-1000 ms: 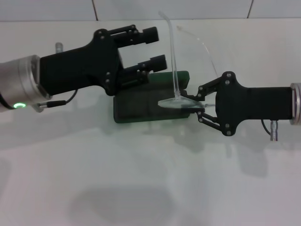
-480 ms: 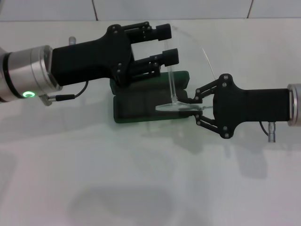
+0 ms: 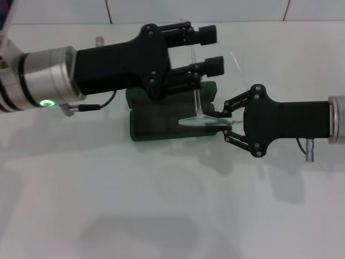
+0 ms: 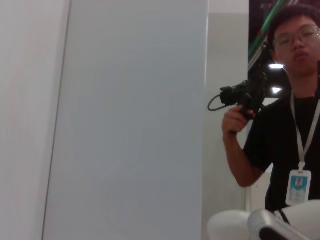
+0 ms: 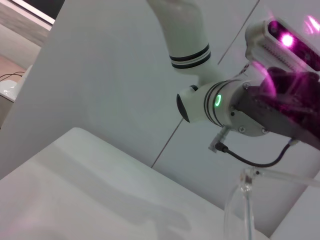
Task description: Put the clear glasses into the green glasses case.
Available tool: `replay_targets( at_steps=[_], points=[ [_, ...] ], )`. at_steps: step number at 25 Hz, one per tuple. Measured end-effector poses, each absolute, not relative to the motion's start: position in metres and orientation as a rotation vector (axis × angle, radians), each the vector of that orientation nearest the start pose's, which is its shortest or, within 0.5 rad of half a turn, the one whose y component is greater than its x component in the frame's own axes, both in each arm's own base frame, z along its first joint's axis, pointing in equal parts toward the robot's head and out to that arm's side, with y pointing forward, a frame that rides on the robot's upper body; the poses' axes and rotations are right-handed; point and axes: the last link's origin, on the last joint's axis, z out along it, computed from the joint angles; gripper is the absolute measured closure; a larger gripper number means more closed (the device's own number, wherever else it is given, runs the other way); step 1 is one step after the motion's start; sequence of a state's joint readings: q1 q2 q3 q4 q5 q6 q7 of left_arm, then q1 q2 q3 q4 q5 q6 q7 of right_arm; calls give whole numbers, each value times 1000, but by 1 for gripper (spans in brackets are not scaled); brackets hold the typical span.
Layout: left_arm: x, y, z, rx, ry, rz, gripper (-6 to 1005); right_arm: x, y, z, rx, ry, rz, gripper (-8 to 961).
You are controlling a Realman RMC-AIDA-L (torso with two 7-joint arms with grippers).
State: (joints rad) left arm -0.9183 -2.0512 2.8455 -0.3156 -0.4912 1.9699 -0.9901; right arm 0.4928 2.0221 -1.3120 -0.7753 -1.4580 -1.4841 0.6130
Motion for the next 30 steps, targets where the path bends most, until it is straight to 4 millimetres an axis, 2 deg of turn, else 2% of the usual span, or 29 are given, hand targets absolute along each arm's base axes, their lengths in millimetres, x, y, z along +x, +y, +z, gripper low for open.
replay_targets(
  at_steps=[2,10,17,27,30],
  points=[
    [-160,344,-4,-2789,-123,-1378,436,189,327,-21,-2629,-760,735,825],
    [-155,367,-18,-2863,-420,-1181,436,185,327,-18,-2595,-835,742,825],
    [-150,367,-22,-2915,-518,-1162,435,184,326,-18,-2578,-869,739,826],
    [-153,362,-29,-2949,-634,-1140,435,184,320,-17,-2579,-896,771,826],
    [-153,359,-24,-2944,-624,-1195,435,187,317,-17,-2583,-893,779,826]
  ],
)
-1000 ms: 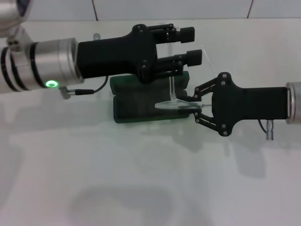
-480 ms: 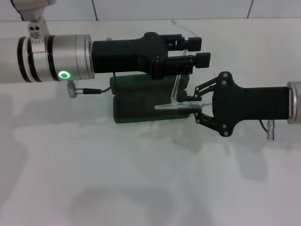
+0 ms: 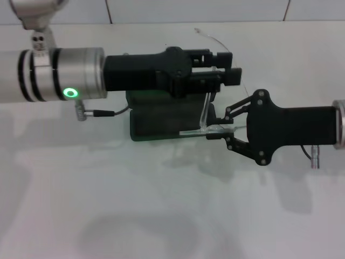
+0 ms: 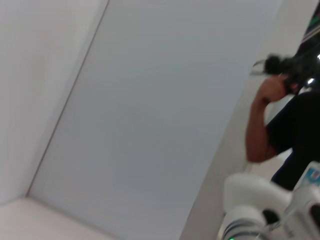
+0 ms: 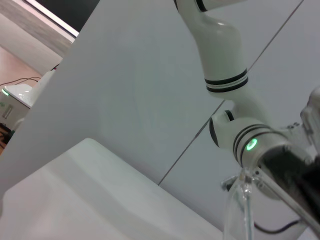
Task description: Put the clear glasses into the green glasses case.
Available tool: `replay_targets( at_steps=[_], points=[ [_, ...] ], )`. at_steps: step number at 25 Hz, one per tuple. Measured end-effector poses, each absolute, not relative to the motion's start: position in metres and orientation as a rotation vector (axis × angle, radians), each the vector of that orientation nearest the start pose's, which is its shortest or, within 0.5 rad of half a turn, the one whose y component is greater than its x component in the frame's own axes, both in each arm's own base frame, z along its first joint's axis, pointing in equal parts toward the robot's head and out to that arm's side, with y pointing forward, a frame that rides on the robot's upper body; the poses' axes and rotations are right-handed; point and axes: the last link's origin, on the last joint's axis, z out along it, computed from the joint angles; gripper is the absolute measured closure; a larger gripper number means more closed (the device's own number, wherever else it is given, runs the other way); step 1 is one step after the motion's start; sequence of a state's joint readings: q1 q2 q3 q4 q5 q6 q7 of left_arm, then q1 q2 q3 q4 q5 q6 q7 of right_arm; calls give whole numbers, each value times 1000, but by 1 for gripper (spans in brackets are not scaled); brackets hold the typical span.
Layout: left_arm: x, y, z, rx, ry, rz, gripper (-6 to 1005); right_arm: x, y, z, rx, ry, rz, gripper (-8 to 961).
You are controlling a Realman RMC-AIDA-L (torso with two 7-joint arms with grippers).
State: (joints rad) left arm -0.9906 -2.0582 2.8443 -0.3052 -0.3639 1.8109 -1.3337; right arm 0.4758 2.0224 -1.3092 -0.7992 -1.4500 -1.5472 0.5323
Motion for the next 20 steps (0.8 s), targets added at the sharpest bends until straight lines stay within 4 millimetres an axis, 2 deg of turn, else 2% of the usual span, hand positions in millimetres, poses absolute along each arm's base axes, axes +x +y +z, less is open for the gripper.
replay_targets(
  at_steps=[3,7,20],
  points=[
    [-156,355,-12,-2920,-590,-1275,436,193,313,-14,-2586,-875,785,826],
    [-167,351,-5,-2888,-609,-1295,436,196,311,-11,-2584,-858,788,826],
    [-173,337,-23,-2973,-664,-1229,435,194,309,-12,-2582,-873,802,826]
  ],
)
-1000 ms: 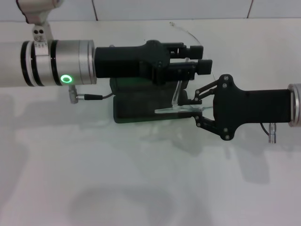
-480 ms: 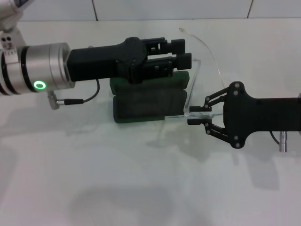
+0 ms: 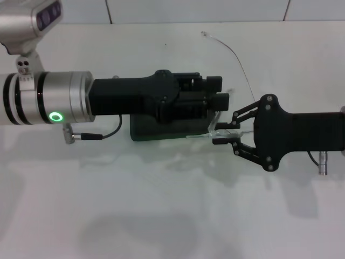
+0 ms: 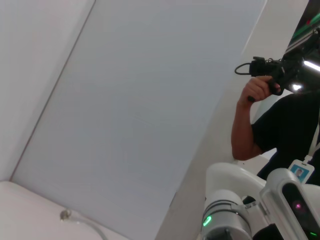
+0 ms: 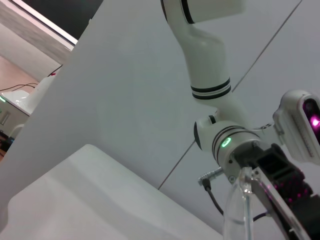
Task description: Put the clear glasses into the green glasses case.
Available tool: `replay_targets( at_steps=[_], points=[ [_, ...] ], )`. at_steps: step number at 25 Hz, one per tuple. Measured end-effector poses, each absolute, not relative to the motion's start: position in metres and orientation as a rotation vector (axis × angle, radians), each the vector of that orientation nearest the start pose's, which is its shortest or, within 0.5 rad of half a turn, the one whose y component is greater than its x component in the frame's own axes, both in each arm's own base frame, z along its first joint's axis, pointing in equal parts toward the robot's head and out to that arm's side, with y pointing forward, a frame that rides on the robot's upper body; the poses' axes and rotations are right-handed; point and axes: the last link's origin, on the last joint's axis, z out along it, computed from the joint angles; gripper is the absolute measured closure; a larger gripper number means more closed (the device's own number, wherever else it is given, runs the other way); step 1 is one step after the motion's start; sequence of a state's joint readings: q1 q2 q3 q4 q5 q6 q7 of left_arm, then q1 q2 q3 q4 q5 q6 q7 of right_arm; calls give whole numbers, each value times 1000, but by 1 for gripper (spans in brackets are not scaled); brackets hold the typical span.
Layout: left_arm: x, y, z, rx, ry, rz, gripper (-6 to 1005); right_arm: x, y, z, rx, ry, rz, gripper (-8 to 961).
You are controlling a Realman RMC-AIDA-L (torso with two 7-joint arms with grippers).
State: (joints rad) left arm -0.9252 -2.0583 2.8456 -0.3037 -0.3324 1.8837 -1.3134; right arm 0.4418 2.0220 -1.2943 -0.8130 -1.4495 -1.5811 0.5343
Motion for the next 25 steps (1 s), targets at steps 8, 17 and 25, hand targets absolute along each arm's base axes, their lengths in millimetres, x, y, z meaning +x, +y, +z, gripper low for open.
replay_targets(
  at_steps=[8,17,25],
  points=[
    [-172,334,-27,-3023,-675,-1182,436,195,307,-11,-2584,-871,808,826],
    [-173,339,-20,-2970,-650,-1227,436,198,304,-9,-2586,-872,817,827],
    [-207,354,1,-2759,-531,-1117,439,191,280,7,-2595,-972,1049,828]
  ],
)
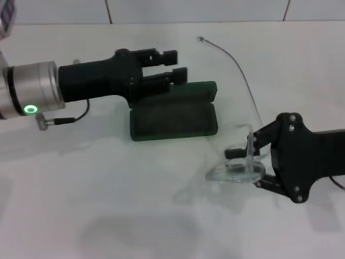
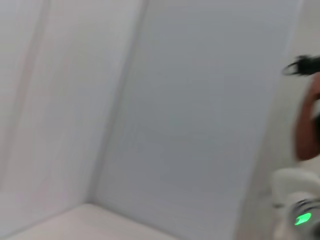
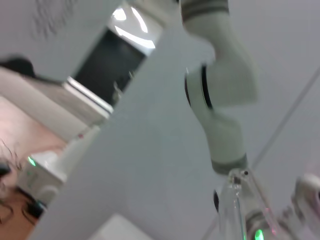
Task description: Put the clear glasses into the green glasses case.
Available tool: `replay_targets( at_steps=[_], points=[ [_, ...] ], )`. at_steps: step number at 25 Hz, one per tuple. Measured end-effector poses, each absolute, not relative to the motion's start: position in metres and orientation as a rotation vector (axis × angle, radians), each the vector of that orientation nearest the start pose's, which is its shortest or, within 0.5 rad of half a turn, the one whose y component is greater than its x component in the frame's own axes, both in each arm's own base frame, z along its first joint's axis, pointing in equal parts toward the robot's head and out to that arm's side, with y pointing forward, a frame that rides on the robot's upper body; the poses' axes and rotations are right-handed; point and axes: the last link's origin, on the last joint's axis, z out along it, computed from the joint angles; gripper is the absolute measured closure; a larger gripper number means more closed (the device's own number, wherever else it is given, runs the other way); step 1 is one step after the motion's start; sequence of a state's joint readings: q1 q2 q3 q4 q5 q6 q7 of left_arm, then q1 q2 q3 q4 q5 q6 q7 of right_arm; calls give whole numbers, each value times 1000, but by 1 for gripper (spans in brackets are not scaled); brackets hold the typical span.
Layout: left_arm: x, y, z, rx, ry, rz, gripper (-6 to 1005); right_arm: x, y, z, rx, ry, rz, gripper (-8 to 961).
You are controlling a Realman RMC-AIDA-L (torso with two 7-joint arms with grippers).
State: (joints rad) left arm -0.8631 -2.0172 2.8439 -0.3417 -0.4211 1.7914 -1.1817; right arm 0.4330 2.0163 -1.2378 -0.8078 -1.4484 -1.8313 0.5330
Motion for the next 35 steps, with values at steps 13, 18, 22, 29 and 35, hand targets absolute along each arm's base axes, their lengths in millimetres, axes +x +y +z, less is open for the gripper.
replay_targets(
  at_steps=[13,18,22,29,35],
  points=[
    [-195,356,-38,-2677,-168,-1032,440,143,307,-12,-2721,-715,1374,829],
    [-187,358,-38,-2594,-106,-1115,441,140,310,-21,-2796,-617,1378,829],
    [-182,357,-37,-2541,-62,-1162,442,142,315,-27,-2838,-506,1324,830],
    [-182,358,-30,-2452,-30,-1210,442,146,317,-35,-2895,-415,1262,830],
    [-185,352,-26,-2403,9,-1249,443,150,329,-34,-2879,-290,1194,830]
  ],
)
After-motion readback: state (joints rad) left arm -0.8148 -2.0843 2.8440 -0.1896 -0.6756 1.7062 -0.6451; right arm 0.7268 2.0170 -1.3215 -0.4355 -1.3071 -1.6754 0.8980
